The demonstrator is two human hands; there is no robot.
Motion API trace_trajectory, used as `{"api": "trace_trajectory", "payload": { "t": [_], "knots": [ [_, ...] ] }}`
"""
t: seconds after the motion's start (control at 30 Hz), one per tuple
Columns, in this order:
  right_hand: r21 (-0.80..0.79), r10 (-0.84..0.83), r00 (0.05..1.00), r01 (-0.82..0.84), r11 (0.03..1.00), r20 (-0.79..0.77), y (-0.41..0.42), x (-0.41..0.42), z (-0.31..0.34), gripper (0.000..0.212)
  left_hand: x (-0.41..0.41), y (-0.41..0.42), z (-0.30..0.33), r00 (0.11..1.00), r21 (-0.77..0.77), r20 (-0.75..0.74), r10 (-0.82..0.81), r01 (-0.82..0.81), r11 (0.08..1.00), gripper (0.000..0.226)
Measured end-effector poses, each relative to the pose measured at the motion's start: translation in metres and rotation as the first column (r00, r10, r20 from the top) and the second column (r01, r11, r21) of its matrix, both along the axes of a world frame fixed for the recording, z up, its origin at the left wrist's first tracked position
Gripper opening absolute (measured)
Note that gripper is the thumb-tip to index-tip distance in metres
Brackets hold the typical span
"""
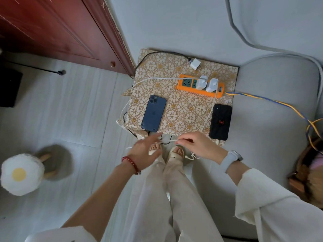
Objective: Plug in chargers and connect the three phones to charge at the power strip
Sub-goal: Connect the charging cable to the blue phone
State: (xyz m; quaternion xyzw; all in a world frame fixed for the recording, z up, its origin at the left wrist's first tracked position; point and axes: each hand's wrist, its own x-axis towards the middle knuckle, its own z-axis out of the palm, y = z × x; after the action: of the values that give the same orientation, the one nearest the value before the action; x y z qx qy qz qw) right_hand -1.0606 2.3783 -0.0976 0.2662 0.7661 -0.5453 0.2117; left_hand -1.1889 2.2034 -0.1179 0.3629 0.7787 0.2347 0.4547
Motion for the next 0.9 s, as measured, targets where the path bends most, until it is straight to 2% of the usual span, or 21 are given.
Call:
{"api": "trace_trajectory", "payload": {
  "t": [0.1, 0.13, 0.2, 0.3, 0.33, 0.4, 0.43, 0.5, 0.57, 0.6, 0.63, 0.67, 0.7, 0.73, 0.77, 0.8, 0.83, 0.87, 0.9],
  "knots": [
    [0.003, -0.007, 1.000, 0.007, 1.000, 0.024, -0.004, -0.005, -0.002, 0.015, 0.011, 0.015, 0.002, 1.000, 0.033, 0.010, -0.010, 0.010, 0.999, 0.021],
    [0.001, -0.022, 0.999, 0.022, 1.000, 0.028, -0.002, -0.002, -0.003, 0.013, 0.008, 0.015, 0.001, 0.999, 0.014, -0.029, 0.039, -0.038, 0.999, 0.019],
    [0.025, -0.038, 0.998, 0.036, 0.999, 0.056, 0.006, 0.005, -0.003, 0.025, -0.001, 0.007, -0.003, 0.973, -0.027, -0.160, 0.167, -0.174, 0.984, 0.020],
    [0.161, -0.022, 0.981, -0.009, 0.987, 0.195, 0.021, 0.019, -0.007, 0.040, -0.019, -0.010, -0.006, 0.862, -0.021, -0.280, 0.422, -0.445, 0.895, 0.019],
    [0.213, -0.023, 0.970, -0.030, 0.977, 0.242, 0.025, 0.024, -0.008, 0.040, -0.026, -0.017, -0.007, 0.807, -0.013, -0.310, 0.503, -0.532, 0.846, 0.020],
    [0.341, -0.053, 0.971, -0.031, 0.940, 0.235, 0.027, 0.032, -0.014, 0.035, -0.036, -0.030, -0.010, 0.723, 0.038, -0.372, 0.583, -0.615, 0.787, 0.021],
    [0.412, -0.078, 0.973, -0.019, 0.911, 0.217, 0.027, 0.034, -0.016, 0.029, -0.039, -0.034, -0.010, 0.717, 0.057, -0.388, 0.579, -0.608, 0.792, 0.022],
    [0.533, -0.172, 0.954, 0.016, 0.846, 0.245, 0.025, 0.032, -0.014, 0.026, -0.039, -0.039, -0.009, 0.761, 0.071, -0.383, 0.524, -0.541, 0.838, 0.025],
    [0.560, -0.254, 0.907, 0.025, 0.828, 0.335, 0.023, 0.023, -0.012, 0.030, -0.035, -0.040, -0.008, 0.806, 0.067, -0.368, 0.464, -0.475, 0.878, 0.027],
    [0.519, -0.298, 0.887, 0.080, 0.851, 0.352, 0.022, 0.018, -0.011, 0.029, -0.033, -0.041, -0.009, 0.815, 0.060, -0.373, 0.443, -0.455, 0.888, 0.027],
    [0.430, -0.382, 0.865, 0.225, 0.874, 0.324, 0.021, 0.011, -0.009, 0.025, -0.032, -0.041, -0.010, 0.821, 0.052, -0.385, 0.422, -0.437, 0.898, 0.027],
    [0.265, -0.520, 0.807, 0.456, 0.850, 0.280, 0.021, 0.003, -0.007, 0.021, -0.031, -0.041, -0.012, 0.827, 0.040, -0.401, 0.395, -0.415, 0.909, 0.026],
    [0.041, -0.680, 0.687, 0.695, 0.718, 0.258, 0.021, -0.004, -0.002, 0.021, -0.031, -0.042, -0.013, 0.835, 0.020, -0.419, 0.357, -0.385, 0.923, 0.025],
    [-0.184, -0.805, 0.522, 0.853, 0.489, 0.282, 0.023, -0.010, 0.002, 0.023, -0.030, -0.043, -0.014, 0.845, -0.009, -0.436, 0.310, -0.349, 0.937, 0.023],
    [-0.361, -0.872, 0.357, 0.903, 0.231, 0.334, 0.025, -0.015, 0.006, 0.023, -0.030, -0.046, -0.016, 0.855, -0.039, -0.450, 0.259, -0.308, 0.950, 0.021],
    [-0.467, -0.895, 0.219, 0.884, 0.013, 0.390, 0.028, -0.018, 0.008, 0.022, -0.030, -0.050, -0.017, 0.864, -0.063, -0.460, 0.207, -0.264, 0.962, 0.020],
    [-0.513, -0.896, 0.120, 0.848, -0.131, 0.427, 0.031, -0.021, 0.009, 0.020, -0.030, -0.054, -0.019, 0.869, -0.079, -0.468, 0.159, -0.221, 0.972, 0.020],
    [-0.524, -0.896, 0.056, 0.826, -0.206, 0.441, 0.033, -0.023, 0.009, 0.017, -0.031, -0.059, -0.020, 0.872, -0.094, -0.476, 0.117, -0.183, 0.979, 0.020],
    [-0.513, -0.900, 0.025, 0.829, -0.224, 0.435, 0.035, -0.026, 0.008, 0.013, -0.031, -0.063, -0.022, 0.870, -0.109, -0.486, 0.080, -0.151, 0.982, 0.020]
  ]
}}
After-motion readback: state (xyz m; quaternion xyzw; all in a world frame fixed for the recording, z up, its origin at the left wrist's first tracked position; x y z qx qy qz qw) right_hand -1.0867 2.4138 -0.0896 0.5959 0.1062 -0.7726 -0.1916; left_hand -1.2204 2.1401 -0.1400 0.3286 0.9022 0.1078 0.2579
